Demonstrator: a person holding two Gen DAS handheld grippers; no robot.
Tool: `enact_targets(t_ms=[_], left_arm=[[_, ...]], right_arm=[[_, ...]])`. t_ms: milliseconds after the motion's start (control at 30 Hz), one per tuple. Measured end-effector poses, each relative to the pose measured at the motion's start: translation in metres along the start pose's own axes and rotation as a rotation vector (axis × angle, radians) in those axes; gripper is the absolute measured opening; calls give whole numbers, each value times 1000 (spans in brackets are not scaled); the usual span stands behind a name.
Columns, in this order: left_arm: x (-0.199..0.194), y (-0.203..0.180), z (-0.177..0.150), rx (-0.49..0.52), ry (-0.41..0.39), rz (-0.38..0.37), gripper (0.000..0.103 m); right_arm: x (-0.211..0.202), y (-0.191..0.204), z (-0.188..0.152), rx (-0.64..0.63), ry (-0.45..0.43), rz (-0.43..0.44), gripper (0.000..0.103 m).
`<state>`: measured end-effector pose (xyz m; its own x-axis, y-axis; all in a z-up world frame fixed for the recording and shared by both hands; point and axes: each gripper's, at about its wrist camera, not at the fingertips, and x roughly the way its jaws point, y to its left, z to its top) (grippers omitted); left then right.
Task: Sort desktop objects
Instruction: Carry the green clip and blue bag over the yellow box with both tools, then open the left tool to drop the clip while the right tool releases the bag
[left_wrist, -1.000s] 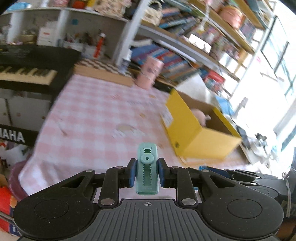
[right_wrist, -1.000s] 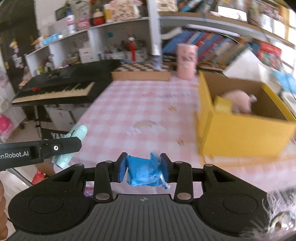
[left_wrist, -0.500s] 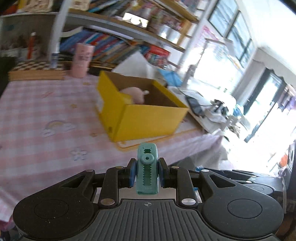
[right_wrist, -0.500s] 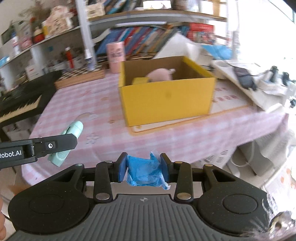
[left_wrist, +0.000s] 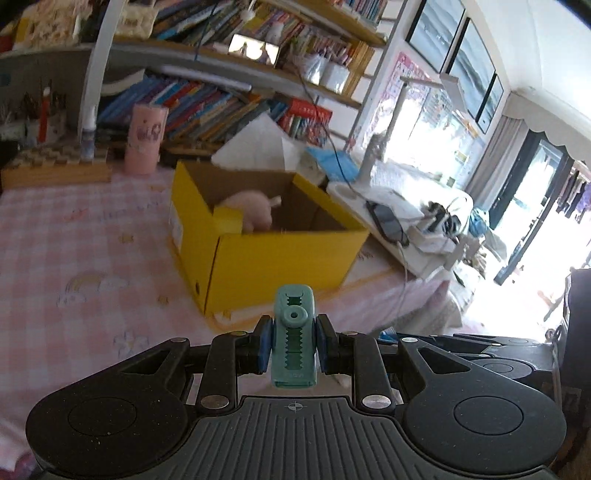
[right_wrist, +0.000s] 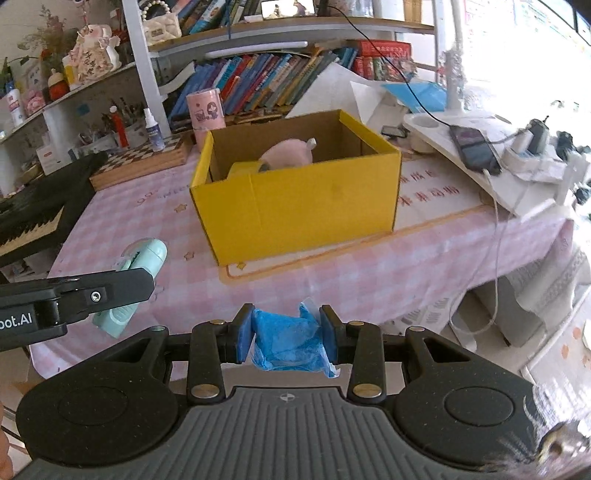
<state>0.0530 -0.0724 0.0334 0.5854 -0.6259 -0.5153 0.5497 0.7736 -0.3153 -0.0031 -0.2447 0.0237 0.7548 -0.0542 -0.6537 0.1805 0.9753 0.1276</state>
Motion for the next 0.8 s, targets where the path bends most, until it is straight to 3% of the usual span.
enact_targets(t_ms=[267,400,633,800], left_arm=[[43,-25,55,17,-120,52,23],[78,-33,76,30,-141,116,23],[145,-30,89,32,-92,267,23],[175,-31,85,15,-28,314,23]], right_arm=[[18,-44,64,-47,-121,32,34],[28,-70,105,-63,-189,60,34],[61,-98,147,-115,-204,135,34],[85,-110,159,-154,-170,189,34]])
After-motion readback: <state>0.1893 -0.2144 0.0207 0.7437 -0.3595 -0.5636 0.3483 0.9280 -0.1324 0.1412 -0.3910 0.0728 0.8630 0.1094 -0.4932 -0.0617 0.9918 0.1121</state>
